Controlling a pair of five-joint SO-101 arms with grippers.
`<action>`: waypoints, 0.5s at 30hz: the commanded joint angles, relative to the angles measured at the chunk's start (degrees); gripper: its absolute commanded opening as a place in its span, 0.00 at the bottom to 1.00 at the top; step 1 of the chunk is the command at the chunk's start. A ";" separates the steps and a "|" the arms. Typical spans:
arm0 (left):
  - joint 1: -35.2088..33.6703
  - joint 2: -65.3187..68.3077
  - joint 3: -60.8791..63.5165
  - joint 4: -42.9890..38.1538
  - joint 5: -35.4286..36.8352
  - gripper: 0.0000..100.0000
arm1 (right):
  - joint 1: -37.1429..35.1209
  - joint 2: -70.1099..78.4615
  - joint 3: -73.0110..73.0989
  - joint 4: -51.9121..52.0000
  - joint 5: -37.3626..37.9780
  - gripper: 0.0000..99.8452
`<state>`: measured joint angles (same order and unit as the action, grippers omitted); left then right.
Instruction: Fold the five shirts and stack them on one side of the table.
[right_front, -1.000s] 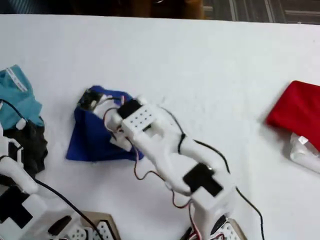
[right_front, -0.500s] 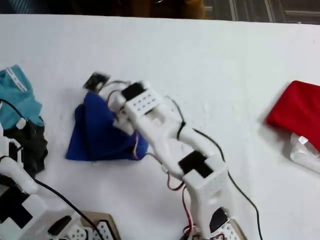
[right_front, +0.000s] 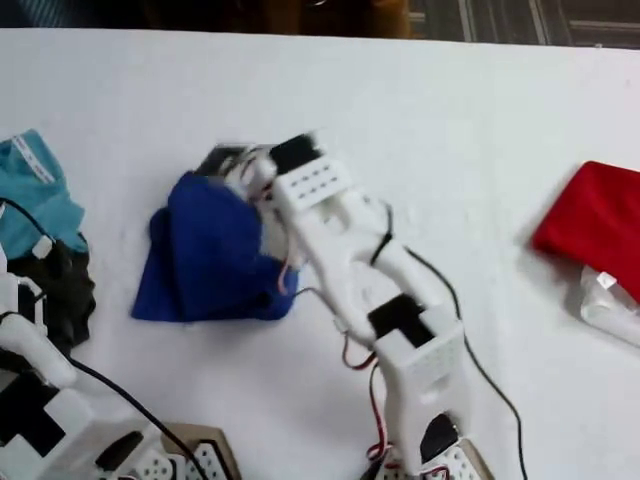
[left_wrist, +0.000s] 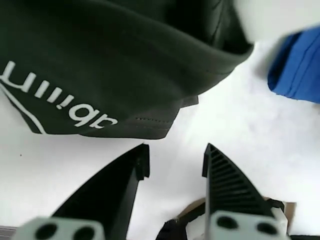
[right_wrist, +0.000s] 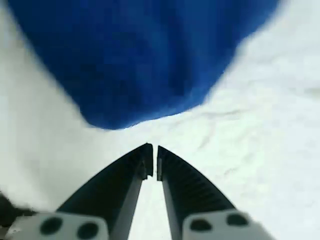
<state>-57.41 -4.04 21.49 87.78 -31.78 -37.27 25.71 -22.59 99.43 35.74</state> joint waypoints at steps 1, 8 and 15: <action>-0.18 -0.26 -0.04 -0.18 -0.18 0.20 | -4.09 -2.77 -0.97 1.98 2.20 0.03; -0.18 -0.26 0.13 -0.18 -0.35 0.20 | -8.84 -2.42 1.32 -3.12 2.37 0.23; -0.18 -0.18 0.75 -0.18 -0.44 0.20 | -8.57 5.93 1.85 -8.84 2.37 0.28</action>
<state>-57.41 -4.04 22.11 87.78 -31.78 -45.54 30.46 -20.48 93.54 37.67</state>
